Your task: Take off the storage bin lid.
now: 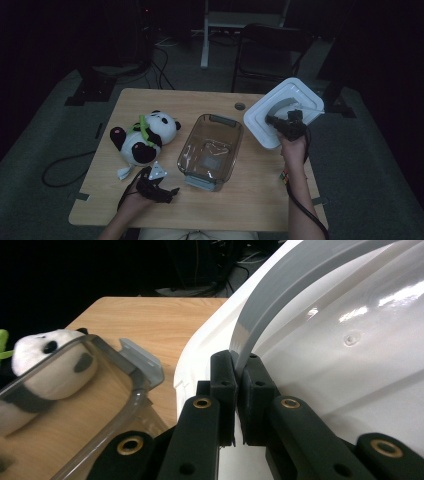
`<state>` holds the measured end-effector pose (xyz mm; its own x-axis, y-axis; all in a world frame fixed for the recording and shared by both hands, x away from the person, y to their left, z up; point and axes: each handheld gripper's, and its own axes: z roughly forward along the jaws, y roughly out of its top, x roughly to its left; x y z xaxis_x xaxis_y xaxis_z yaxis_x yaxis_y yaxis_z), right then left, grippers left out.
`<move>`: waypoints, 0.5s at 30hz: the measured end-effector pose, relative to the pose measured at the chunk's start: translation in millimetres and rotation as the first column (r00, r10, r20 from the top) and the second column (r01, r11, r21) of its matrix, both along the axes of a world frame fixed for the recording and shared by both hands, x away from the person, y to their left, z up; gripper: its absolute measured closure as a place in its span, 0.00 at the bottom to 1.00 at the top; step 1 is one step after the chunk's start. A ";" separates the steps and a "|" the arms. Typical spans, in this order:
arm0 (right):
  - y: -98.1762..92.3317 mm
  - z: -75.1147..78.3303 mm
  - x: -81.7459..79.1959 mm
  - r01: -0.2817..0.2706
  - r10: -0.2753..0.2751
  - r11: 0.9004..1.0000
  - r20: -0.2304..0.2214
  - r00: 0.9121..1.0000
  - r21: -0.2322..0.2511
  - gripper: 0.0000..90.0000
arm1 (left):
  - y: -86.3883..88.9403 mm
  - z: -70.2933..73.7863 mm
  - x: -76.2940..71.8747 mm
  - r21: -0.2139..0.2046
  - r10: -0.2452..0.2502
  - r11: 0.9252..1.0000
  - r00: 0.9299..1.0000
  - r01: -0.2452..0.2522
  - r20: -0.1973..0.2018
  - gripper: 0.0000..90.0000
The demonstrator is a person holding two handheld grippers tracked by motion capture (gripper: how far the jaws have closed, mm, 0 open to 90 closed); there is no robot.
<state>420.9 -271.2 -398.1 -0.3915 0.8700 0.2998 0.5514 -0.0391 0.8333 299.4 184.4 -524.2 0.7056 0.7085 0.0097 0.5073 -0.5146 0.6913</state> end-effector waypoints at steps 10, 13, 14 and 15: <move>17.9 -28.9 17.8 0.038 -0.037 0.999 -0.046 0.998 0.022 0.96 | -0.1 0.0 0.0 -0.001 0.000 1.000 1.000 0.000 0.000 0.07; 22.0 -36.9 21.0 0.036 -0.035 0.999 -0.060 0.998 0.025 0.96 | 0.0 0.0 0.0 0.000 0.000 1.000 1.000 0.000 0.000 0.06; 23.3 -40.3 22.3 0.035 -0.033 0.999 -0.069 0.997 0.028 0.96 | -0.1 0.0 0.0 -0.001 0.000 1.000 1.000 0.000 0.000 0.07; 24.0 -42.5 23.0 0.036 -0.034 0.999 -0.073 0.997 0.033 0.96 | 0.0 0.1 0.0 0.000 0.000 1.000 1.000 0.000 -0.001 0.07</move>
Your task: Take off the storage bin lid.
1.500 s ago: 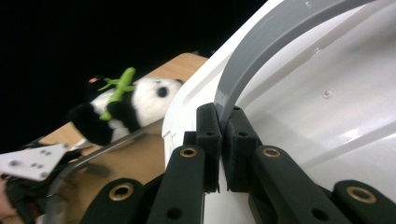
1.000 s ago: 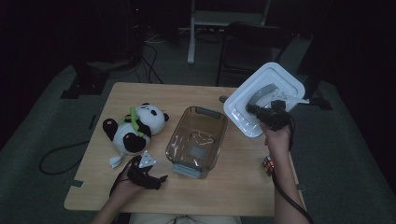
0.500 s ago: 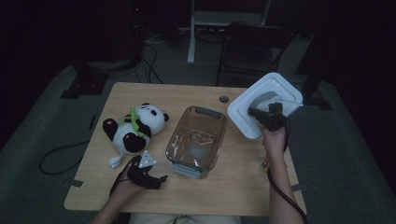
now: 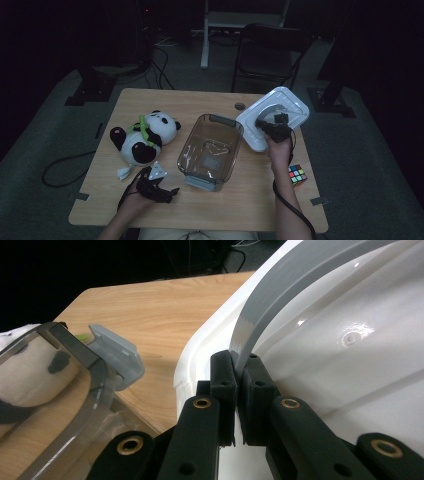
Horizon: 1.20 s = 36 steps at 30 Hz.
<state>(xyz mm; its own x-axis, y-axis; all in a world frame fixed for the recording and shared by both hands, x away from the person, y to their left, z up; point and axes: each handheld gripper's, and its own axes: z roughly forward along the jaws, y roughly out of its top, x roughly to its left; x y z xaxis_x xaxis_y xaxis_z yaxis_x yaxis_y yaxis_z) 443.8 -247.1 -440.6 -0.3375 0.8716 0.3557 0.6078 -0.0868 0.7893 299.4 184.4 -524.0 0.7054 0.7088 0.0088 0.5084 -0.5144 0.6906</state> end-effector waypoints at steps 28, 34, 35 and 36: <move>9.6 -46.7 18.2 -0.005 0.013 0.996 -0.095 0.995 0.092 0.96 | -0.2 -0.3 0.0 -0.004 0.001 1.000 1.000 -0.001 0.003 0.07; 4.0 -60.0 21.1 0.009 0.011 0.989 -0.136 0.991 0.145 0.94 | 0.1 -0.2 0.0 -0.001 -0.001 1.000 1.000 0.001 0.002 0.06; 3.4 -61.0 21.2 0.013 0.007 0.990 -0.141 0.990 0.144 0.93 | 0.1 -0.2 0.1 -0.001 -0.001 1.000 1.000 0.001 0.002 0.07; 3.4 -61.0 21.2 0.013 0.007 0.990 -0.141 0.990 0.144 0.93 | 0.1 -0.2 0.1 -0.001 -0.001 1.000 1.000 0.001 0.002 0.07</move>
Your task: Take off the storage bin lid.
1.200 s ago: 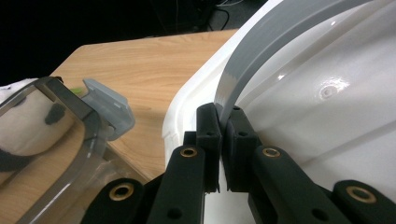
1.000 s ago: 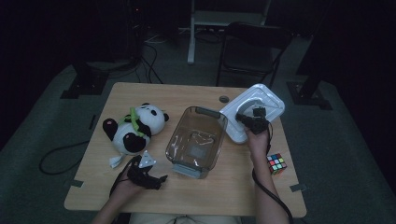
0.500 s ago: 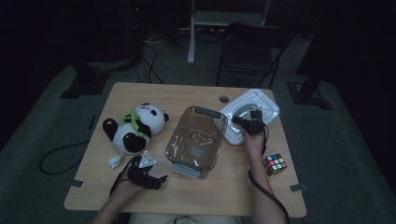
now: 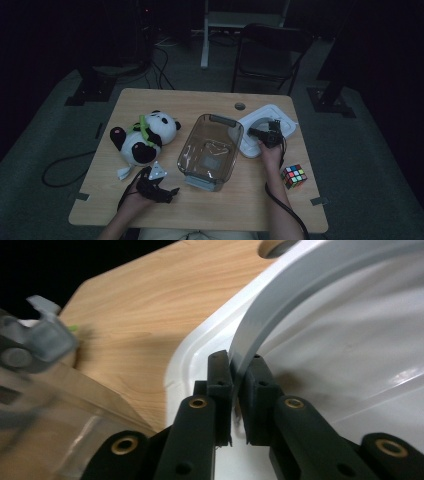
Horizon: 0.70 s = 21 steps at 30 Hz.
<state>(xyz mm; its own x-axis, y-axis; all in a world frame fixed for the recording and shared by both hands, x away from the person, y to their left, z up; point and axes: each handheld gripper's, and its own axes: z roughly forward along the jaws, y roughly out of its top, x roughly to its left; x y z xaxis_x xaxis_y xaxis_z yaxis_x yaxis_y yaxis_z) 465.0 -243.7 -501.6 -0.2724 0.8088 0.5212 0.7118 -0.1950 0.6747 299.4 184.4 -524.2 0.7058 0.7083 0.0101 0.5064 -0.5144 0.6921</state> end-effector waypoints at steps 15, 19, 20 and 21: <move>-3.4 0.4 0.6 0.061 -0.064 0.994 -0.033 0.997 -0.087 0.54 | -0.1 0.0 0.0 -0.001 0.001 1.000 1.000 -0.001 0.000 0.07; 0.0 9.8 -3.8 0.078 -0.079 0.985 -0.001 0.997 -0.155 0.45 | -0.1 0.0 -0.1 -0.001 0.001 1.000 1.000 -0.001 -0.001 0.07; 0.4 11.6 -4.7 0.079 -0.080 0.984 0.003 0.997 -0.157 0.42 | -0.1 0.0 -0.1 0.000 0.000 1.000 1.000 0.000 -0.001 0.07; 0.9 13.7 -5.9 0.080 -0.080 0.985 0.006 0.997 -0.152 0.41 | 0.1 0.1 0.0 0.002 -0.002 1.000 1.000 0.002 -0.001 0.06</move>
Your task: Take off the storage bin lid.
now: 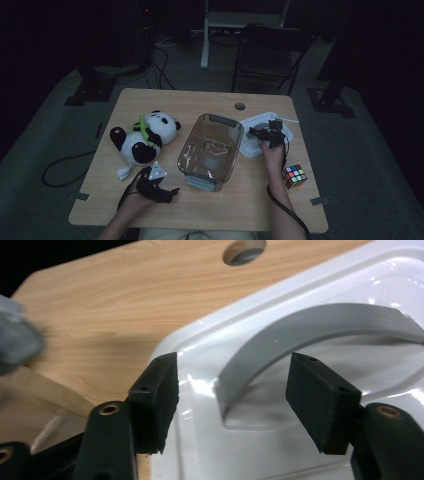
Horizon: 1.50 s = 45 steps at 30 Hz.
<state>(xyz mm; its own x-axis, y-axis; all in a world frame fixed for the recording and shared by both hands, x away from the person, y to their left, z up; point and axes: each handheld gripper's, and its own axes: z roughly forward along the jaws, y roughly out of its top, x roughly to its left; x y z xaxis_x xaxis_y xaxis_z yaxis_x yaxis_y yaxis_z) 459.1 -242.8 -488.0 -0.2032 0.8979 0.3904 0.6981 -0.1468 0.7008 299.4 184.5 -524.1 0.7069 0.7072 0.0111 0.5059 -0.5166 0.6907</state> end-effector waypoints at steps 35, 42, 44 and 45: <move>48.7 0.4 -89.2 -0.106 0.138 0.959 0.104 0.985 -0.263 0.15 | -3.6 -0.3 -5.2 -0.004 0.049 0.999 0.999 -0.049 0.002 0.06; 49.8 -13.2 -111.3 -0.168 0.195 0.952 0.082 0.977 -0.256 0.15 | -3.2 0.7 -7.0 0.006 0.037 0.999 0.999 -0.037 -0.005 0.06; 49.9 -17.2 -117.8 -0.178 0.205 0.952 0.085 0.975 -0.250 0.15 | -2.9 0.8 -7.1 0.007 0.033 0.999 0.999 -0.033 -0.006 0.06; 50.1 -19.7 -120.2 -0.182 0.210 0.949 0.082 0.974 -0.258 0.15 | -3.0 0.9 -7.2 0.008 0.034 0.999 0.999 -0.033 -0.007 0.07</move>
